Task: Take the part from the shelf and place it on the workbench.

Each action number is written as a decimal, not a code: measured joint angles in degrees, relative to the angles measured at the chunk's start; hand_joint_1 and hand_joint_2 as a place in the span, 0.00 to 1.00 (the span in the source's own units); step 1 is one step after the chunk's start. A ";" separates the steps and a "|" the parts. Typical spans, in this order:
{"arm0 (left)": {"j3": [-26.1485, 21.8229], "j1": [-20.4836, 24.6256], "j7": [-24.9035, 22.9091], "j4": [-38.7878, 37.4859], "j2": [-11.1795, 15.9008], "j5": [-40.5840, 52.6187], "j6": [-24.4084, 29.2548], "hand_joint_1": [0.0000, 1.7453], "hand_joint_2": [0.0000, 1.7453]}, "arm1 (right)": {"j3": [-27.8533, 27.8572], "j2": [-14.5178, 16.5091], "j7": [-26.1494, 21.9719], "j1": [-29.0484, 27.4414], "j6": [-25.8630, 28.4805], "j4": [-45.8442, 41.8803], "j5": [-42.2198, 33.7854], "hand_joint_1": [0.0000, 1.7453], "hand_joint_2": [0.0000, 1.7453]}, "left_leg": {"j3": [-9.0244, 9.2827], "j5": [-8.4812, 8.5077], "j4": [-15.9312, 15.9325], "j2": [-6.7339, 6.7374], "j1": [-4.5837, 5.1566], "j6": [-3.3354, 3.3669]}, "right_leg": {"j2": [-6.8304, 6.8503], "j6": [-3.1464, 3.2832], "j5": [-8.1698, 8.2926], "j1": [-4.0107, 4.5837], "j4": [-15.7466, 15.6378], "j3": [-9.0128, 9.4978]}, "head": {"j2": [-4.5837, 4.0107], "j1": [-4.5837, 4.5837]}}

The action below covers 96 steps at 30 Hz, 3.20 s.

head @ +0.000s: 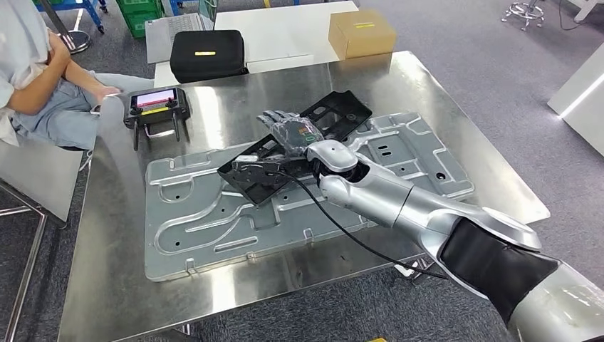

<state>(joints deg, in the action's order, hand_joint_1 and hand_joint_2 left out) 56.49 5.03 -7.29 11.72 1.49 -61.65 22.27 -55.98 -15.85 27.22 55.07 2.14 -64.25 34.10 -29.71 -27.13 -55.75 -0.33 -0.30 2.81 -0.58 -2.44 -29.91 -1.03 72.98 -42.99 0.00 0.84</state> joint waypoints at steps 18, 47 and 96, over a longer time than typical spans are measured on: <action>-0.02 0.12 -0.56 0.00 -0.17 -0.07 0.03 0.00 0.00 | 0.28 -0.27 0.21 0.25 -0.11 -0.61 0.00 0.00 0.00 | -6.78 -8.89 -16.79 0.01 -0.72 -3.57 | 0.52 2.95 7.96 0.09 -13.06 4.01 | 0.00 -0.05; -0.02 -0.01 -1.40 -0.02 -0.20 -0.45 -0.56 0.00 0.00 | 0.38 -0.76 1.39 2.11 -1.91 -2.53 0.17 0.00 0.00 | -11.91 -5.70 -14.83 0.03 -0.42 -4.16 | 0.93 3.44 5.52 -0.04 -14.60 8.33 | 0.00 0.83; -0.72 0.41 -1.56 -0.04 0.42 0.46 -0.92 0.00 0.00 | 0.36 -6.95 5.00 1.53 -2.88 -9.91 -1.49 0.00 0.00 | -4.57 3.56 -0.14 0.81 0.16 -0.35 | 0.60 -0.50 0.38 -0.38 1.31 1.06 | 0.00 2.04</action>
<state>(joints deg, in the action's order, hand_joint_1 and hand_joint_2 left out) 55.78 5.44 -8.85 11.67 1.91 -61.18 21.35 -55.62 -22.80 32.22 56.61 -0.74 -74.17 32.61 -34.28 -23.57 -55.90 0.48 -0.14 2.46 0.02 -2.93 -29.53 -1.41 74.29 -41.93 0.00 2.88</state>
